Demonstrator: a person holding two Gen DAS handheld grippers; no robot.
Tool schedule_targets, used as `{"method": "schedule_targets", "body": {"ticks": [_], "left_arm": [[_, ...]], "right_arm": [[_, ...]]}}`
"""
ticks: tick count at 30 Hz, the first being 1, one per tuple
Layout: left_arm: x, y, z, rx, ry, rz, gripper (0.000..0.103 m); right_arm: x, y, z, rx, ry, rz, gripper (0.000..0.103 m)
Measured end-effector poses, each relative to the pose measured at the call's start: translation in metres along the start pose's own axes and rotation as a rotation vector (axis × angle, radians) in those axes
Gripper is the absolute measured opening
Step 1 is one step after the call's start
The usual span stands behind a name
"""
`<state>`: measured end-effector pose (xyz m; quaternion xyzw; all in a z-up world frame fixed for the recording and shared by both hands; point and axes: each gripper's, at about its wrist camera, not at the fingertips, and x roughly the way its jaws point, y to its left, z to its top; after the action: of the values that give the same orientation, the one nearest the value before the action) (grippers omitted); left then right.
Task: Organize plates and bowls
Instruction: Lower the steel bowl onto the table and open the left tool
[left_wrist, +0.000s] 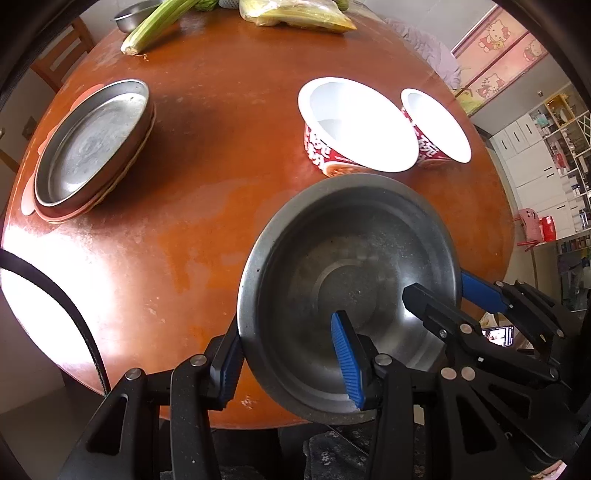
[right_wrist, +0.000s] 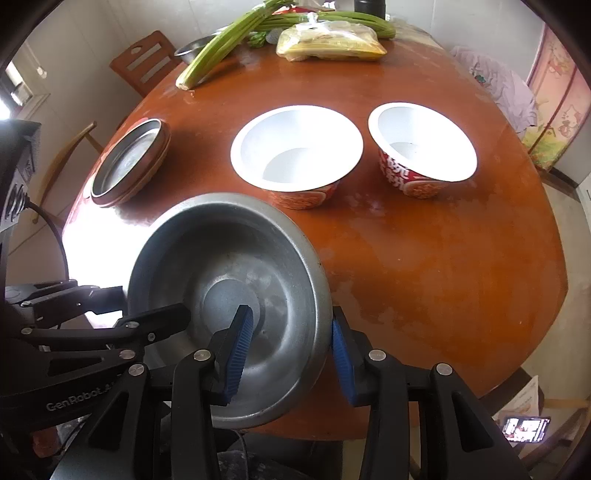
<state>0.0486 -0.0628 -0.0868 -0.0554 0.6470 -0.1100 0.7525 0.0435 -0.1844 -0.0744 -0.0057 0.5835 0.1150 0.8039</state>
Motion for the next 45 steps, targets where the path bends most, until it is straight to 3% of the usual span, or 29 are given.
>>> {"method": "schedule_targets", "body": {"ticks": [30,38,45], "left_arm": [[0.008,0.013,0.012,0.026,0.000,0.028,0.046],[-0.001,0.021,0.013,0.004,-0.026,0.046,0.058],[-0.012,0.025,0.013,-0.010,-0.054,0.060,0.060]], "right_arm": [[0.025,0.003,0.021,0.010,0.059,0.016,0.044],[0.015,-0.003,0.025,0.034,0.036,0.007,0.045],[0.002,-0.005,0.028,0.048,0.002,0.011,0.049]]}}
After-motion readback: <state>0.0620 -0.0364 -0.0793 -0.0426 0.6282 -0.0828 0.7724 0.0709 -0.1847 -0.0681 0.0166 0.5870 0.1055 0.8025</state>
